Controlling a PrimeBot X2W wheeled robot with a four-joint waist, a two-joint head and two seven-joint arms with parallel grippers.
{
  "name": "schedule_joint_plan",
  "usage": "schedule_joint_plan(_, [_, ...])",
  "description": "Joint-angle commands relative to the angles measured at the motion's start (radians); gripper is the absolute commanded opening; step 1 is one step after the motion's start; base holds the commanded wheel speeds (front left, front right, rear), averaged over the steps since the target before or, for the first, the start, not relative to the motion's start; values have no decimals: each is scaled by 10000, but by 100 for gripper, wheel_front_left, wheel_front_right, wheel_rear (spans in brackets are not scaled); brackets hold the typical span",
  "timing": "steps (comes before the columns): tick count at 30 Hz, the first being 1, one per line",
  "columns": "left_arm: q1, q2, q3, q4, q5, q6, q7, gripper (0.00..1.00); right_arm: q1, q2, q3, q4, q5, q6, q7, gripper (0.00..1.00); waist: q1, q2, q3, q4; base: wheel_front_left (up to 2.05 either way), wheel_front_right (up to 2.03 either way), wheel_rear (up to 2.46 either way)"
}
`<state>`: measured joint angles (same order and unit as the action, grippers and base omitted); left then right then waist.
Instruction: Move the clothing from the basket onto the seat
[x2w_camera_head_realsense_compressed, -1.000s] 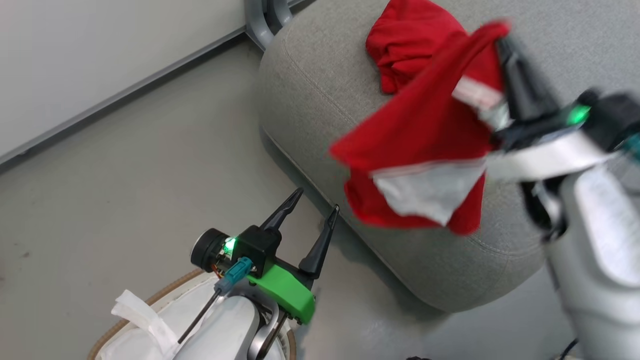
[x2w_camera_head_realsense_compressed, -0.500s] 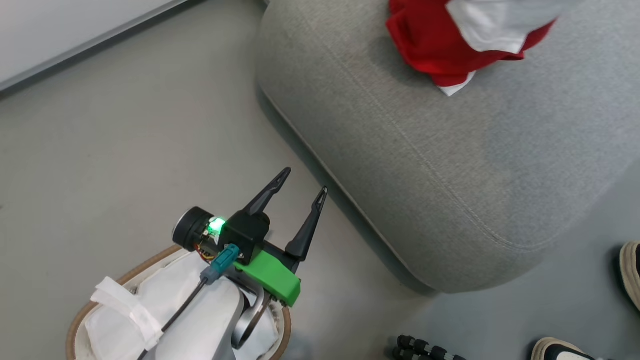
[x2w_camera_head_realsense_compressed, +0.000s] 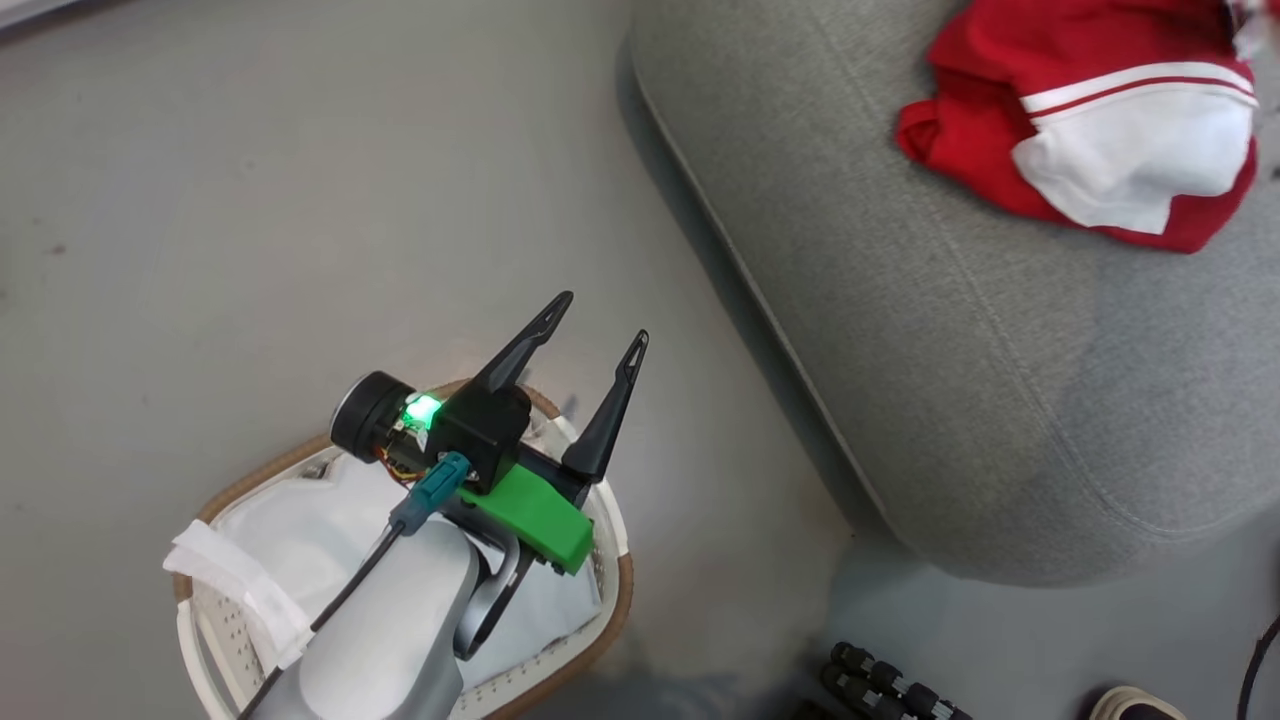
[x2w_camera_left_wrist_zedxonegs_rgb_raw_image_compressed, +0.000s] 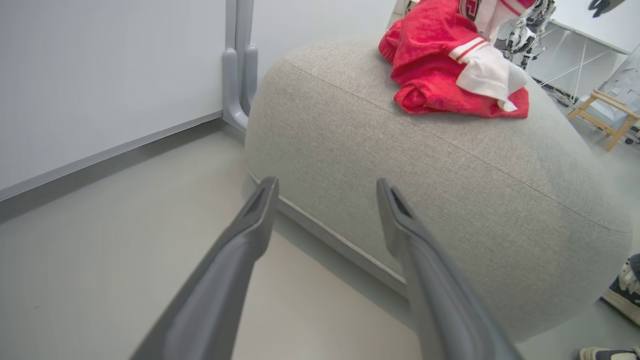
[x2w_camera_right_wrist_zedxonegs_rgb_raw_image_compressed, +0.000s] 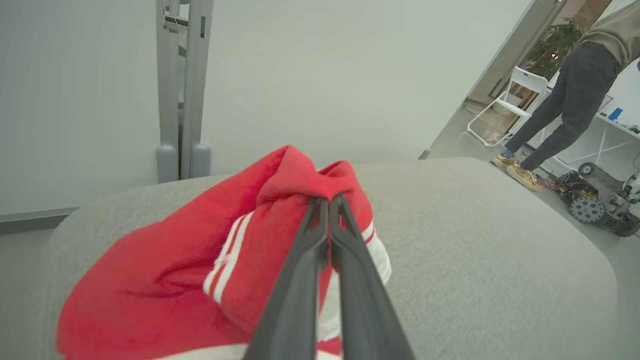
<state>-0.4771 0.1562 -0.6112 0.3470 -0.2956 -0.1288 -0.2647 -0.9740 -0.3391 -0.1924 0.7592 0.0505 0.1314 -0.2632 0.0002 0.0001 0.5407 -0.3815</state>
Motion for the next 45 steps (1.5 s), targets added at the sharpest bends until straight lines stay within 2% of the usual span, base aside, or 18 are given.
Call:
schedule_joint_plan(1, [-201, 99, 50, -32, 43, -31, 5, 100, 370, 191, -160, 173, -50, -14, -21, 0, -2, -1, 474, 455, 0, 0, 0])
schedule_joint_plan(4, [-243, 122, 81, -9, 52, -31, 5, 100, 882, 457, -525, 334, -95, -14, -21, 0, -2, -1, 512, 471, 0, 0, 0])
schedule_joint_plan(5, [-263, 126, 96, 12, 52, -31, 5, 100, 1091, 569, -657, 329, -98, -14, -21, 14, -2, -1, 511, 464, 0, 0, 0])
schedule_joint_plan(6, [-267, 134, 111, 31, 56, -31, 5, 100, 1260, 651, -751, 296, -129, -14, -21, 34, -2, -1, 485, 450, 0, 0, 0])
schedule_joint_plan(7, [-258, 136, 146, 59, 48, -31, 7, 100, 1458, 765, -856, 221, -163, -14, -21, 87, -2, -1, 432, 422, 0, 0, 0])
schedule_joint_plan(8, [-245, 136, 193, 51, 60, -31, 6, 100, 1599, 853, -930, 158, -161, -14, -19, 100, -2, -1, 372, 385, 0, 0, 0])
schedule_joint_plan(15, [253, -14, 605, 125, 172, -31, 7, 100, 2977, 1430, -1215, -645, -146, -14, -19, 100, -2, -1, -311, 121, 0, 0, 0])
schedule_joint_plan(26, [1111, -374, 2220, -62, 569, -32, 6, 100, 4788, 2183, -322, -2538, 151, -13, -21, 100, -2, -1, -1468, 340, 0, 0, 0])
schedule_joint_plan(35, [1738, -765, 3930, -185, 978, 88, 7, 100, 5225, 2665, 779, -3787, 815, -14, -21, 100, -2, -1, -2162, 1389, 0, 0, 0])
schedule_joint_plan(45, [2217, -986, 5656, -18, 1524, 564, 7, 100, 5422, 2812, 1887, -3907, 1045, -13, -21, 100, -2, -1, -2697, 2736, 0, 0, 0])
